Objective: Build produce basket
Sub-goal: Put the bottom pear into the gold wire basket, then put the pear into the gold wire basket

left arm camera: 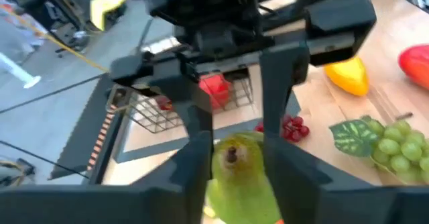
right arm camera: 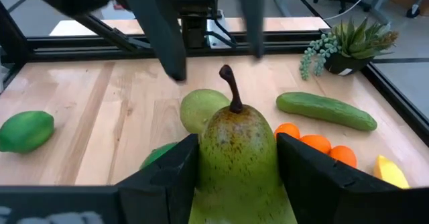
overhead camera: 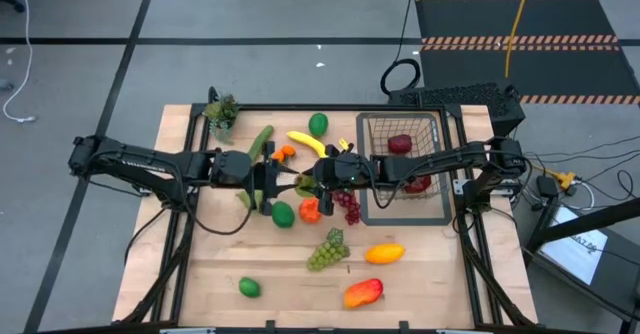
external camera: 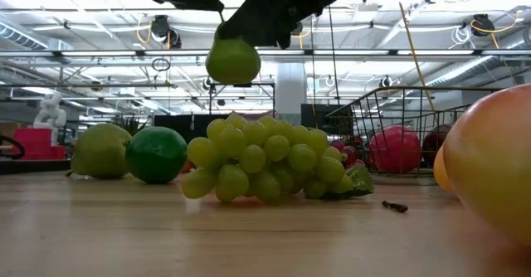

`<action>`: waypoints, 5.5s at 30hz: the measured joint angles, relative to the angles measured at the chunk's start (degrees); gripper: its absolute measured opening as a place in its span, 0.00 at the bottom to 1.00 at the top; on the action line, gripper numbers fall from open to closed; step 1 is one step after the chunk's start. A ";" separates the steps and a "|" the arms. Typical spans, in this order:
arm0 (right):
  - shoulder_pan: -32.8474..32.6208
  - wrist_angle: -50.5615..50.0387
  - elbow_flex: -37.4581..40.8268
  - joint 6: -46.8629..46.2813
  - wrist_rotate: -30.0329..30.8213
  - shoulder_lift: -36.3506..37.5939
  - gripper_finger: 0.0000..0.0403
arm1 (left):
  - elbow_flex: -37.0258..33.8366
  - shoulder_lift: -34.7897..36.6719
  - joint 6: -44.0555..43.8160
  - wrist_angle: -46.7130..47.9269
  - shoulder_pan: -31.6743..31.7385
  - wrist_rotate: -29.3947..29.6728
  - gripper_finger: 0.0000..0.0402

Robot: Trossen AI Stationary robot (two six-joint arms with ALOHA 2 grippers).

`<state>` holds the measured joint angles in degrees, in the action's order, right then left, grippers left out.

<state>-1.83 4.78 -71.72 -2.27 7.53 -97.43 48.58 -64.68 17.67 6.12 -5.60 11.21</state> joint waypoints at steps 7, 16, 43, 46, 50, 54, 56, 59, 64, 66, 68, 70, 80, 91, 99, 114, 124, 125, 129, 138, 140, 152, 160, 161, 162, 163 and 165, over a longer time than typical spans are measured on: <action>0.02 -4.78 0.00 0.18 0.01 2.88 0.46 | 0.08 2.39 -1.79 1.03 -2.24 6.91 0.59; 0.02 -16.18 0.04 -0.36 6.76 9.37 0.46 | 0.07 6.78 -7.09 7.41 -2.63 8.86 0.59; 7.84 -18.80 29.46 -13.16 30.12 39.66 0.46 | -0.17 7.16 -9.16 13.36 -2.85 8.71 0.49; 9.24 -18.95 31.59 -13.61 29.98 41.38 0.46 | -0.19 7.16 -8.40 12.78 -2.74 8.64 0.49; 10.39 -19.08 33.40 -14.23 29.94 42.66 0.46 | -0.22 7.16 -7.50 11.62 -2.74 8.60 0.49; 11.18 -21.36 34.25 -15.63 29.92 43.11 0.46 | -0.22 7.16 -7.04 11.29 -2.74 8.29 0.49; 11.63 -23.45 34.29 -16.83 29.91 43.22 0.46 | -0.22 7.16 -6.93 11.27 -2.74 8.27 0.49; 12.27 -26.73 34.29 -18.84 29.92 43.22 0.46 | -0.22 7.16 -6.89 11.25 -2.74 8.27 0.49; 13.38 -31.63 34.29 -22.07 29.90 43.22 0.46 | -0.22 7.16 -6.91 11.24 -2.74 8.16 0.49; 13.72 -33.07 34.29 -23.21 29.90 43.22 0.46 | -0.22 7.16 -6.91 11.22 -2.74 8.16 0.49; 13.97 -34.39 34.29 -24.08 29.86 43.22 0.46 | -0.22 7.16 -6.91 11.22 -2.74 8.16 0.49; 14.14 -35.16 34.29 -24.83 29.79 43.22 0.46 | -0.22 7.16 -6.91 11.22 -2.74 8.16 0.49; 14.19 -38.50 34.29 -28.82 29.79 43.22 0.46 | -0.22 7.16 -7.04 11.18 -2.74 8.14 0.49; 14.19 -40.17 34.29 -31.59 29.88 43.19 0.58 | -0.22 7.16 -7.47 10.22 -2.74 7.40 0.49; 14.13 -37.05 34.29 -30.51 29.90 43.40 0.70 | -0.22 7.16 -7.50 10.22 -2.74 6.76 0.49; 9.36 -11.67 34.29 -17.28 19.73 45.80 0.70 | -0.22 7.16 -7.31 15.51 -2.74 5.56 0.49; 7.65 -7.58 34.29 -11.05 17.67 45.80 0.70 | -0.22 6.90 -17.40 26.75 -4.35 3.85 0.49; 7.65 -7.59 34.29 -10.42 17.68 45.80 0.70 | -0.22 6.90 -18.63 28.62 -4.72 4.76 0.49; 7.65 -7.59 34.29 -8.93 17.68 45.80 0.70 | -0.22 6.90 -25.76 37.17 -6.33 8.38 0.49; 7.65 -7.59 34.29 -8.78 17.68 45.80 0.70 | -0.22 6.90 -41.44 50.94 -9.73 11.74 0.49; 7.65 -7.59 34.29 -8.88 17.67 45.80 0.70 | -0.78 6.86 -43.35 50.95 -10.64 11.81 0.49; 6.19 -7.59 34.29 -9.00 17.66 45.80 0.70 | -9.51 6.40 -51.53 50.72 -13.30 11.31 0.38; 5.46 -7.59 34.29 -9.00 17.66 45.80 0.70 | -13.07 6.40 -55.66 50.63 -14.25 9.53 0.44; 5.46 -7.59 34.29 -9.00 17.66 45.80 0.70 | -13.46 6.40 -55.74 50.47 -14.59 9.19 0.47; 5.46 -7.59 34.29 -9.00 17.66 45.80 0.70 | -13.84 6.40 -55.77 50.16 -15.00 8.78 0.50; 5.46 -7.60 34.29 -9.00 17.66 45.80 0.70 | -14.20 6.40 -55.82 49.70 -15.36 8.33 0.53; 5.46 -7.59 34.29 -9.00 17.66 45.80 0.70 | -14.85 6.40 -55.89 48.66 -16.09 7.97 0.58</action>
<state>3.64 -2.81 -37.43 -11.27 25.19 -51.64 33.73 -58.28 -38.21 54.78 -21.68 19.18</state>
